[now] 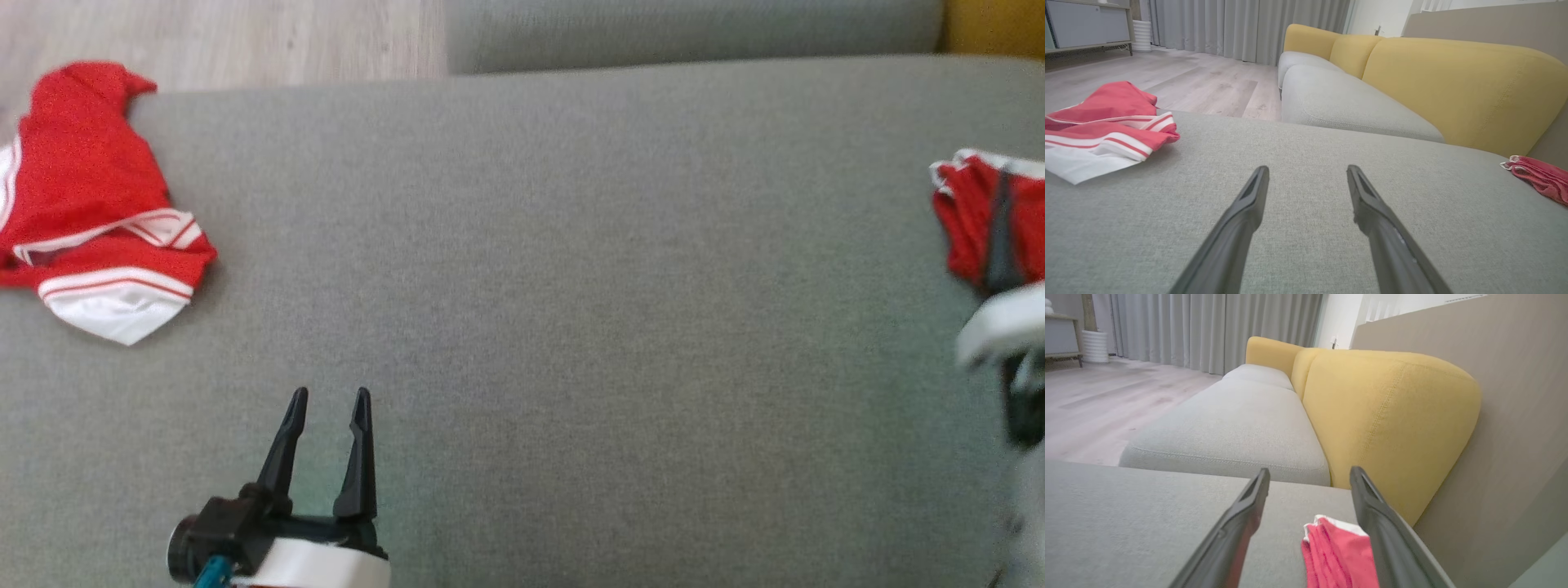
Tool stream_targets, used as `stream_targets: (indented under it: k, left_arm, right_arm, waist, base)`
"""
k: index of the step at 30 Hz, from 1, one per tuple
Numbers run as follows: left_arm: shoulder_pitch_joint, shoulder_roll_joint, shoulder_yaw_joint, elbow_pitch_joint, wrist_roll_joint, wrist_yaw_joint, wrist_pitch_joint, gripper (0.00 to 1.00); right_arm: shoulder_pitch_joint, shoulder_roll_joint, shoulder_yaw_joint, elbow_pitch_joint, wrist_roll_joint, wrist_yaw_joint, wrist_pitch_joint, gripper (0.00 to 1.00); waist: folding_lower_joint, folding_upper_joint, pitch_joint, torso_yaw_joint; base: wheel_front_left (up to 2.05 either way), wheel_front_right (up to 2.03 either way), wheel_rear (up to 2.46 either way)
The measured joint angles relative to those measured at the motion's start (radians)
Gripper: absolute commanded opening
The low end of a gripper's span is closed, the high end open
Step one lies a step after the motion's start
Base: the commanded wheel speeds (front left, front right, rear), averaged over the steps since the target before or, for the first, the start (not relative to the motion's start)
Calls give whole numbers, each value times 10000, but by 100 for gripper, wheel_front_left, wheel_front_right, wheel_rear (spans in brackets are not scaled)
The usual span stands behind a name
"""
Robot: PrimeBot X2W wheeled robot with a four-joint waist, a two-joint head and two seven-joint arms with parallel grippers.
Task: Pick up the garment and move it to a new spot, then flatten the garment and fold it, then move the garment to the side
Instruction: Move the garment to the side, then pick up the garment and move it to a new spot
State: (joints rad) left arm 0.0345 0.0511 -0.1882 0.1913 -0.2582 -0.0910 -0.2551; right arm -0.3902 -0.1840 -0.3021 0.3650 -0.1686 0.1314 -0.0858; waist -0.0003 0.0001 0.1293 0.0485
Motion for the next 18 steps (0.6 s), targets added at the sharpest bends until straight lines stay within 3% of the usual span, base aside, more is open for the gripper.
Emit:
stream_targets:
  k: [5,9,18]
  left_arm:
    - [70,2,255,71,240,-17,-2,100]
    - [81,2,351,316,453,-63,0,100]
    - [265,0,577,725,846,-58,0,100]
  right_arm:
    - [2035,752,466,-1104,800,0,-535,100]
    - [3312,1275,968,-1221,1406,0,-1020,100]
    - [4354,1398,1992,-430,1854,0,-1611,100]
  waist:
    - [0,0,-510,-19]
    - [1,0,-793,-10]
    - [1,0,-1155,-103]
  base:
    - [0,0,0]
    - [0,0,0]
    - [0,0,0]
